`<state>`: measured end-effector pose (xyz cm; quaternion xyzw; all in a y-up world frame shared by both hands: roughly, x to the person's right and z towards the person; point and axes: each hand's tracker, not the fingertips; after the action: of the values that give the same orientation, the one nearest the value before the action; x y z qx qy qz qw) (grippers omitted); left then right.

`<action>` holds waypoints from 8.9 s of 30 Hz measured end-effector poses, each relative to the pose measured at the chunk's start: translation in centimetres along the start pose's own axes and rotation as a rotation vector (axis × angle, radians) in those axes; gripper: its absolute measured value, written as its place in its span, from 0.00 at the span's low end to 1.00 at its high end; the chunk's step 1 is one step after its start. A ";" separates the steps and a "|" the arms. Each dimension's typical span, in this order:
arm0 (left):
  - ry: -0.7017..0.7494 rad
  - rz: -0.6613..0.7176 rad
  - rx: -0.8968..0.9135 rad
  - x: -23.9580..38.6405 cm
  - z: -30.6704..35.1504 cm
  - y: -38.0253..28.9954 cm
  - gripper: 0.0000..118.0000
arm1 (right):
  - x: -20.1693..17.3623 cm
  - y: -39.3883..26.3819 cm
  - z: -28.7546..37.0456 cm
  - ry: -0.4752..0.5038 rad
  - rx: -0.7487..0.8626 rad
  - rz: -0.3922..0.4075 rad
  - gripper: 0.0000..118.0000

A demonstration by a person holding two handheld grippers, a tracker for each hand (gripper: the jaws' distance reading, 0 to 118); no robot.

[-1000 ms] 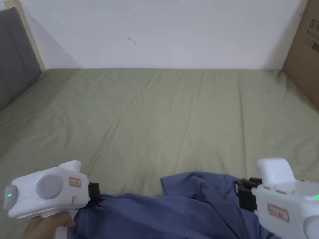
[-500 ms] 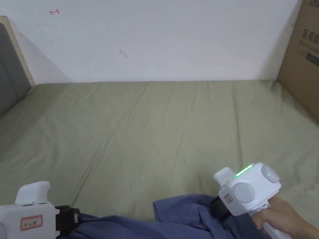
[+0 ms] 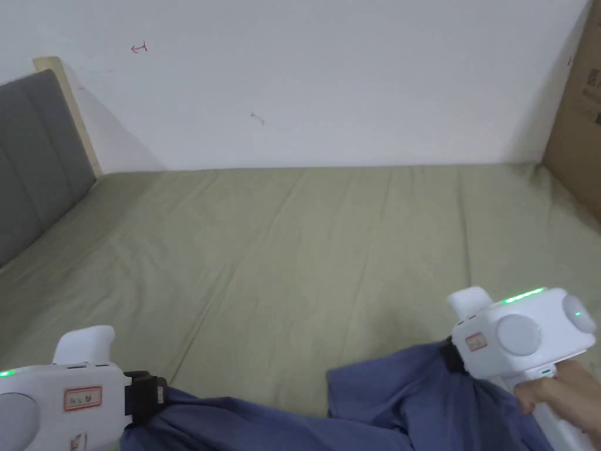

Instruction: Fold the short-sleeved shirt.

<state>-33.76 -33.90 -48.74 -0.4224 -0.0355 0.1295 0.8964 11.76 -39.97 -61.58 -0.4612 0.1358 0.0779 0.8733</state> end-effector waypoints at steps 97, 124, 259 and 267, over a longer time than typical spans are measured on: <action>0.059 -0.082 0.002 -4.5 -5.6 1.3 0.04 | 5.8 -9.5 10.6 -0.047 0.038 -0.389 0.01; 0.075 -0.002 0.077 -5.3 4.6 -8.0 0.69 | -4.6 -16.9 16.5 -0.011 0.077 -0.252 0.62; 0.238 -0.154 -0.019 0.5 -25.9 17.6 0.01 | 16.0 10.6 -8.4 -0.092 -0.122 -0.564 0.00; 0.128 -0.122 0.115 -2.0 -15.9 9.7 0.01 | 10.0 -0.7 2.9 0.020 0.048 -0.582 0.00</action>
<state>-34.92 -40.43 -66.25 -0.3747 0.0038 0.0493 0.9258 21.94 -37.88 -62.58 -0.4609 0.0084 -0.1837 0.8682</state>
